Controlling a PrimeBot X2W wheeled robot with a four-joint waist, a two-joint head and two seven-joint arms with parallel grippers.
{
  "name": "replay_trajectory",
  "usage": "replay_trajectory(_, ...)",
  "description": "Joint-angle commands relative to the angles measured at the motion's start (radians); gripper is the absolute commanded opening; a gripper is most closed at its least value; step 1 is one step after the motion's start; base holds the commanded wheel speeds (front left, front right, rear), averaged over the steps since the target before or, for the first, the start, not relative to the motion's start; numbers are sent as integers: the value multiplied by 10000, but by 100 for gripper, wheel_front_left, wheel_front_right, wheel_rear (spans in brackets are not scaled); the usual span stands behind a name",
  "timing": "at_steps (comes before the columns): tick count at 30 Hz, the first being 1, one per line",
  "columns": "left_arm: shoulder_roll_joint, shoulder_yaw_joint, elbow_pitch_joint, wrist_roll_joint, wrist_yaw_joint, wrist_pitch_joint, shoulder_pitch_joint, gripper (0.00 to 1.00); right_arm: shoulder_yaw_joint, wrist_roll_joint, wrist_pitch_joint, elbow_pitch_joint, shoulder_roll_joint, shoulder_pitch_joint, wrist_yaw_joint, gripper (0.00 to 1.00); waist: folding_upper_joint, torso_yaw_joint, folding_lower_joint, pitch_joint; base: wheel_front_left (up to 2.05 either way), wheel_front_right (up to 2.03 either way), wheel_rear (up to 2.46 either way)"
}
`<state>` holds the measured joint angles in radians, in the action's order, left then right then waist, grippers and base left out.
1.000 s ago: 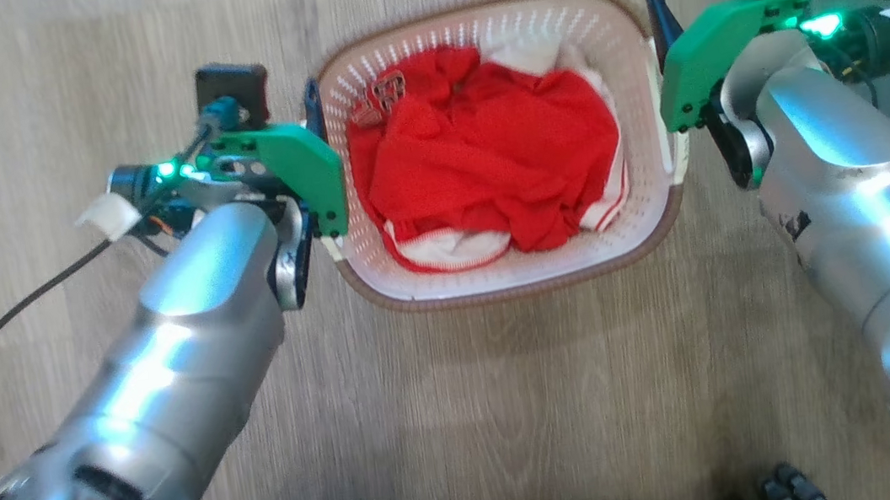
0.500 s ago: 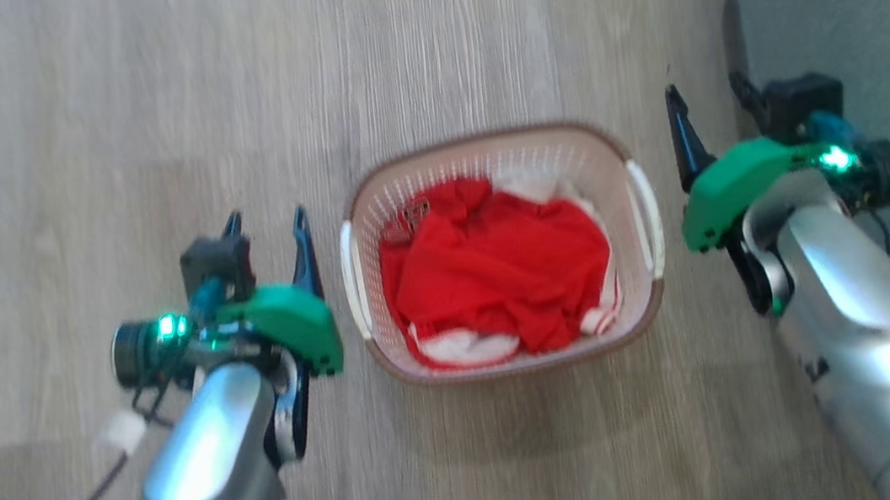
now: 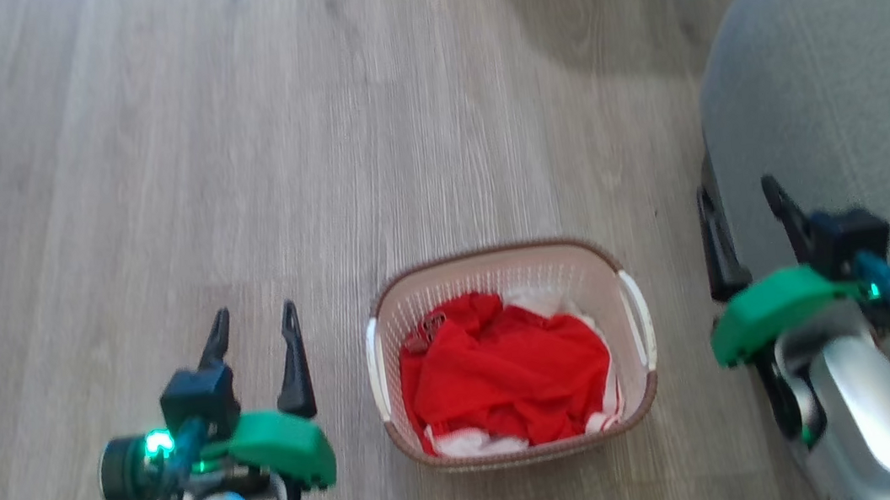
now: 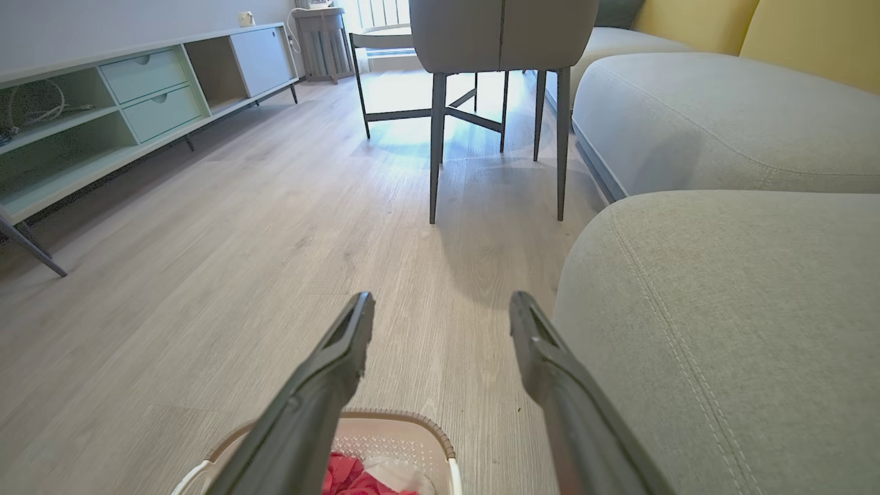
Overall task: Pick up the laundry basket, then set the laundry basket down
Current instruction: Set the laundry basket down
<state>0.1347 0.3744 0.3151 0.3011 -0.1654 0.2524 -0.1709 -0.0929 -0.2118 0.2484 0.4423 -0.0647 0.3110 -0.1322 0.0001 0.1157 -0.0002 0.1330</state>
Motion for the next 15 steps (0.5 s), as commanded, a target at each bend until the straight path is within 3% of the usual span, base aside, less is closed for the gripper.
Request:
replay_trajectory(1, 103, -490, -514, -129, 86, 93, -40, 100, -133, 79, 133, -525, 136, -116, 15, 100, -1, 28, 2, -423, 0, 0, 0)
replay_trajectory(15, 113, -1457, -2317, -823, 135, 93, 2206, 100, 57, -407, 133, -3126, 143, -2736, 15, 100, -1, -49, 2, -1363, 0, 0, 0)
